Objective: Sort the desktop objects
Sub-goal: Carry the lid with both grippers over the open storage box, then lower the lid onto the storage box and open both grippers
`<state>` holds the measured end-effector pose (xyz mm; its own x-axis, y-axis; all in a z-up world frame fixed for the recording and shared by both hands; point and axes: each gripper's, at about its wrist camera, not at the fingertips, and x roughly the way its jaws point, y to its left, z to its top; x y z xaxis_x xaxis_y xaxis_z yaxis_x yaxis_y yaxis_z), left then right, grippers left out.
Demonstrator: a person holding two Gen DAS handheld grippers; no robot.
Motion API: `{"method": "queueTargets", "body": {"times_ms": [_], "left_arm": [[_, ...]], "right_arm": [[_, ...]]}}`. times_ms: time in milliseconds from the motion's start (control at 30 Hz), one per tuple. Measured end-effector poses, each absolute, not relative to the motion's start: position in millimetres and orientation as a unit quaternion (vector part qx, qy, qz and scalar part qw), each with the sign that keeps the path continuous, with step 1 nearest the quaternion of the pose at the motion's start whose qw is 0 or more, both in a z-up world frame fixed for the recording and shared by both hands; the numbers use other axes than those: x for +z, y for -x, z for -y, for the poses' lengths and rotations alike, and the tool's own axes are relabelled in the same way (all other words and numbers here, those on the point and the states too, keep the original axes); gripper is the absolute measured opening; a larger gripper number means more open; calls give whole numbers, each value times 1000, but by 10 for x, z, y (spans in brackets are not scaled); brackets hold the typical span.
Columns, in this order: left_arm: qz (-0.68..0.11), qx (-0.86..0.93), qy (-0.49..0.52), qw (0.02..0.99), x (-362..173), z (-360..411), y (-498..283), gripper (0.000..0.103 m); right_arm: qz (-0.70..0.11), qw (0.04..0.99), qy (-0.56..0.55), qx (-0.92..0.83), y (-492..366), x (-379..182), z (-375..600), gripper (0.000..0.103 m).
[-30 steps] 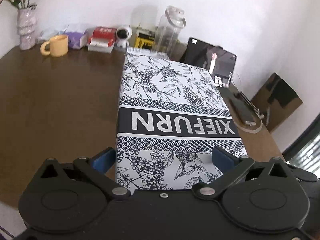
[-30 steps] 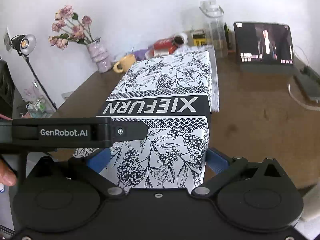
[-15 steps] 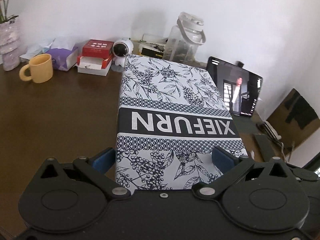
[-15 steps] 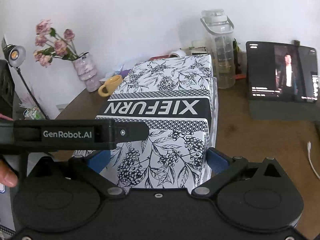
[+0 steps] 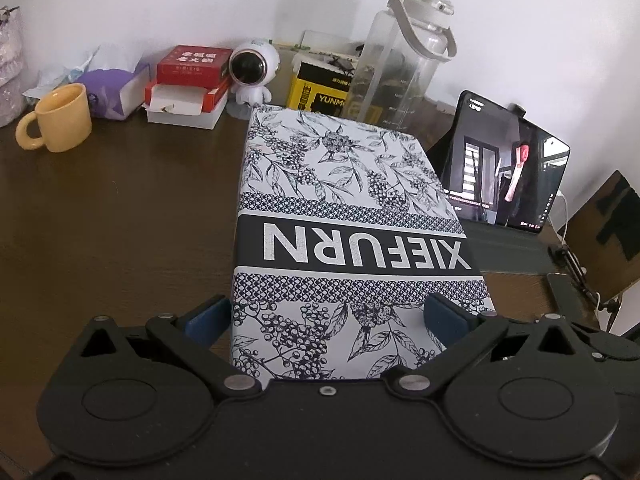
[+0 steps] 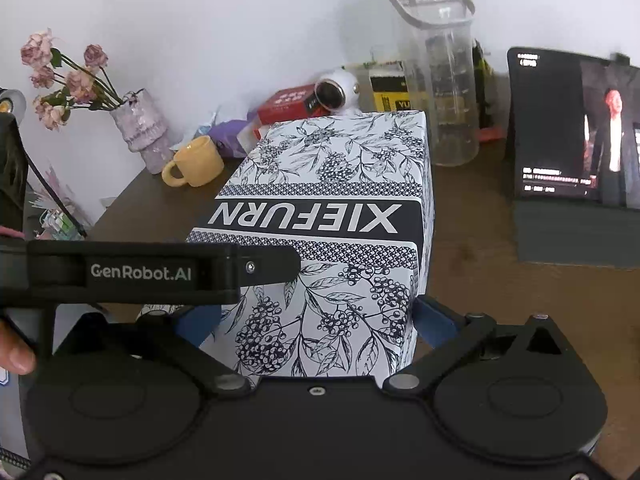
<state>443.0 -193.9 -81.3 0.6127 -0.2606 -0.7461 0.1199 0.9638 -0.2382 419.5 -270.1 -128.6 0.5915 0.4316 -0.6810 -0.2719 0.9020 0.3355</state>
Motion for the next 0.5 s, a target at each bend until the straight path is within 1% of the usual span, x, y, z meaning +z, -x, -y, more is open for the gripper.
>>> {"method": "queueTargets", "body": {"times_ms": [167,500], "left_arm": [[-421,-105,72,898,-812,1954,-4488,103],[-449,-101,83,884,-908,1928,-4641,103]], "right_arm": [[-412,884,-100,198,-4273,-1358,2680,103],[-427,877,-110,190,-4393,-1445,2612,103]]}}
